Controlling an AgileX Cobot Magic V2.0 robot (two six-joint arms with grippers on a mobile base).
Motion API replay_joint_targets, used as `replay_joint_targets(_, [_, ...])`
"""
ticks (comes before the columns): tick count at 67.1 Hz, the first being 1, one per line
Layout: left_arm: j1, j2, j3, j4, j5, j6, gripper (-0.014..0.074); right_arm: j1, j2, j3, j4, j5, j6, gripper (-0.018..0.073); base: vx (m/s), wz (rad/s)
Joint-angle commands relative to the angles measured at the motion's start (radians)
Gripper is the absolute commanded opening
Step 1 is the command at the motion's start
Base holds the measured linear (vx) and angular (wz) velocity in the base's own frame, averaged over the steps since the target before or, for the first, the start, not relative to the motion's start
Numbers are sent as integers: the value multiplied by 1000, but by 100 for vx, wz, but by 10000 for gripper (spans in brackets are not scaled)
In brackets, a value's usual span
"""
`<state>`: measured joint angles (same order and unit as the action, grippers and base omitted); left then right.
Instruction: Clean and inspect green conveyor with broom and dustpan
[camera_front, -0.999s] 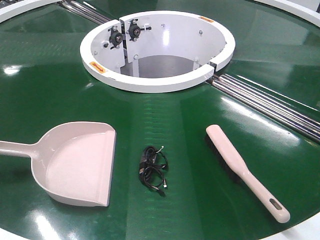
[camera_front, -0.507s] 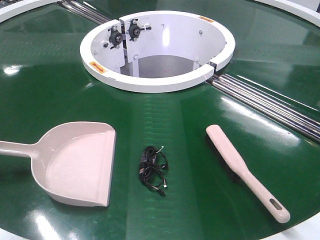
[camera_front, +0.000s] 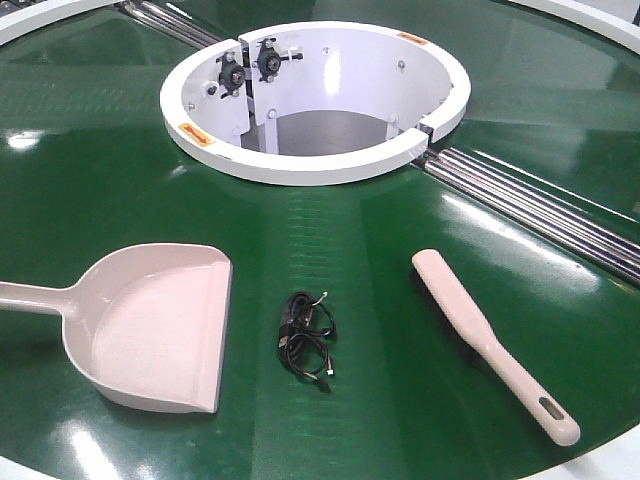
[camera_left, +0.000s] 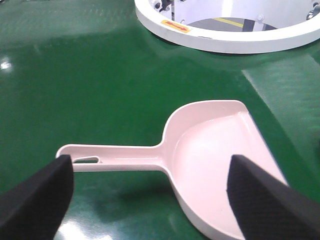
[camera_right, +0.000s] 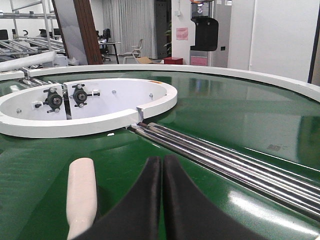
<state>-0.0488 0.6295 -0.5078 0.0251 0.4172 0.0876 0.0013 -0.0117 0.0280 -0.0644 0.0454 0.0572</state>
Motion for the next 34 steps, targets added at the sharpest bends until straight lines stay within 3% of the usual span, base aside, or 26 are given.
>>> replay_joint_targets(1, [-4,9,-38,-60,-63,-12,608,-8,-11,2,-11,-71,-2,-8,0,0])
replay_joint_targets(7, [-4,38,-94,-25,47,61,594,-8,-11,2,-11,-70,-2,-8,0,0])
replay_joint_targets(19, [-4,204,-312,61,330,300,587,-8,-11,2,-11,-70,-2,-8,0,0])
replay_joint_targets(34, [-12,458,-559,34,540,575,587,-8,-11,2,-11,-70,-2,-8,0,0])
